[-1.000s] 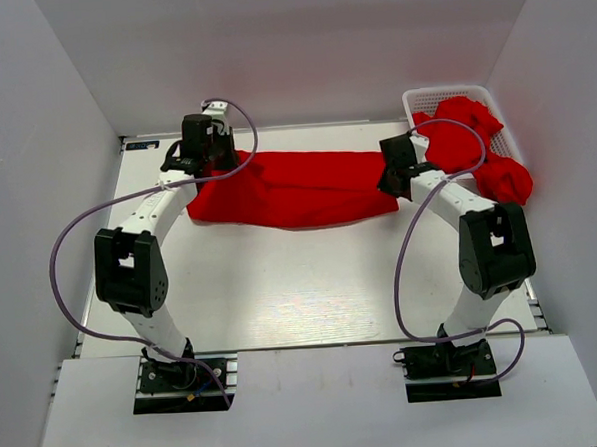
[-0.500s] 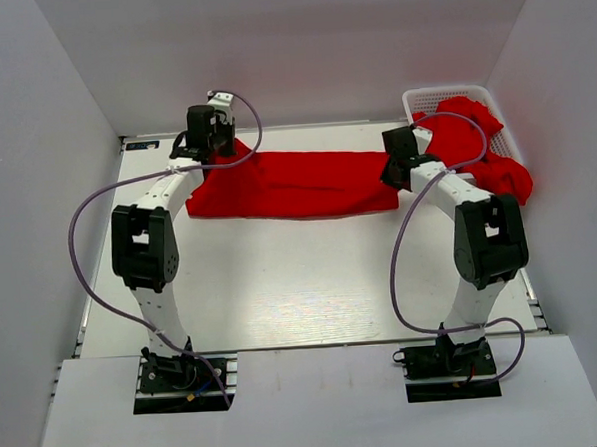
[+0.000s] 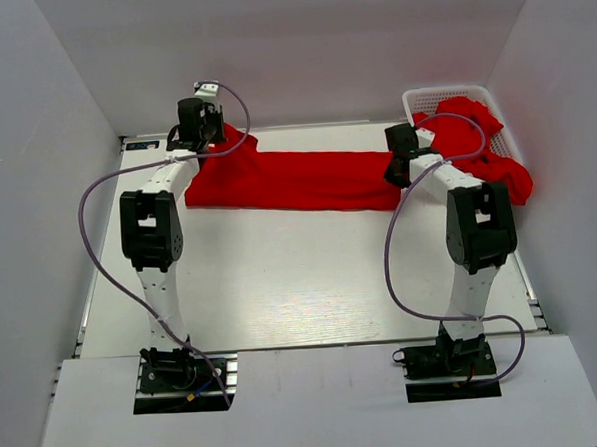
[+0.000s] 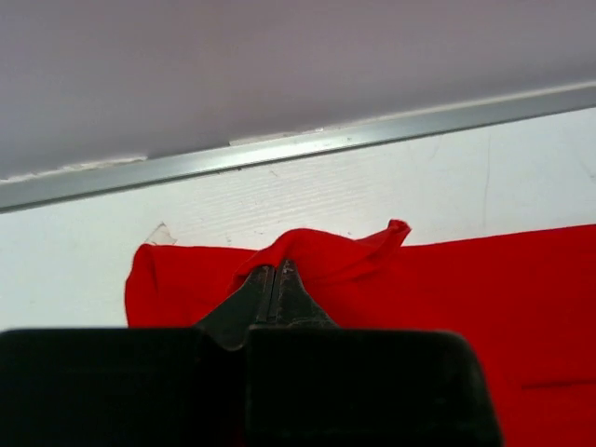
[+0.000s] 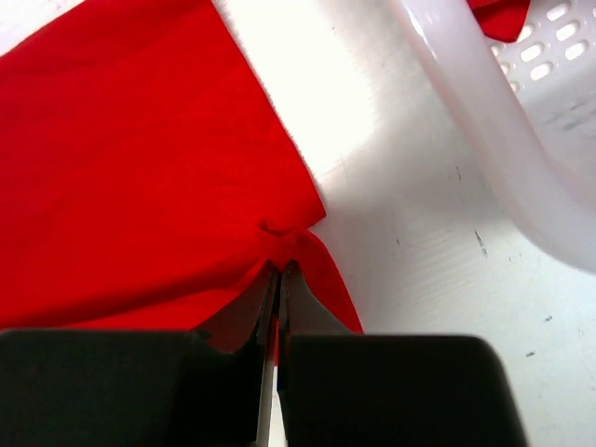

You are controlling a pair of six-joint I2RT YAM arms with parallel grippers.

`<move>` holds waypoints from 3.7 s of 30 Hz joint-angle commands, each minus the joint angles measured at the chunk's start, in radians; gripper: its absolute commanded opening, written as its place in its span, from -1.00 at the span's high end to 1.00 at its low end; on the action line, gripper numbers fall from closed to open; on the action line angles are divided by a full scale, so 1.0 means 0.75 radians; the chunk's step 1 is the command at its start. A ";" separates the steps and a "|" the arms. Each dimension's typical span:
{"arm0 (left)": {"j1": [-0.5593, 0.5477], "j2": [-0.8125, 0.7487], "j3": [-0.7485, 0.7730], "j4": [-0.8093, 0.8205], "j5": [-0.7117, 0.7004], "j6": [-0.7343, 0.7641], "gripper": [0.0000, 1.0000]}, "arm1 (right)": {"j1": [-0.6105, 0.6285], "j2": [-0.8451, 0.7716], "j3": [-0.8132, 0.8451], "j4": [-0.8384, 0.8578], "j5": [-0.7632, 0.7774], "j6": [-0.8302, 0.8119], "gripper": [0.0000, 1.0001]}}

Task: Fold and stack the t-shirts
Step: Fold the other side of the tshirt into a rectangle, then rotate the tshirt 80 degrees

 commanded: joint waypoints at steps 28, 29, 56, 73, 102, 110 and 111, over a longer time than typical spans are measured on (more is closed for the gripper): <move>0.076 0.002 0.170 -0.258 -0.100 -0.250 -1.00 | 0.007 0.063 0.370 -0.174 -0.209 -0.337 -0.80; 0.076 -0.027 0.153 -0.284 -0.099 -0.250 -1.00 | 0.019 0.067 0.352 -0.158 -0.246 -0.366 -0.80; 0.052 0.760 0.743 -0.688 0.201 -0.551 -1.00 | 0.197 -0.032 -0.310 -0.133 -0.675 -0.405 -0.80; -0.106 1.043 0.916 0.016 0.293 -1.056 -1.00 | 0.946 0.200 0.092 -0.338 -1.422 -1.155 -0.14; -0.134 0.041 0.528 -0.613 0.150 -0.567 -1.00 | 0.758 -0.562 -0.374 0.051 -0.656 -0.522 -0.81; -0.265 -0.662 -0.588 -0.641 0.005 -0.718 -1.00 | 0.574 -0.738 -0.648 0.059 -0.463 -0.378 -0.81; -0.302 -0.778 -0.670 -0.641 0.023 -0.751 -1.00 | 0.551 -0.749 -0.662 0.057 -0.451 -0.354 -0.81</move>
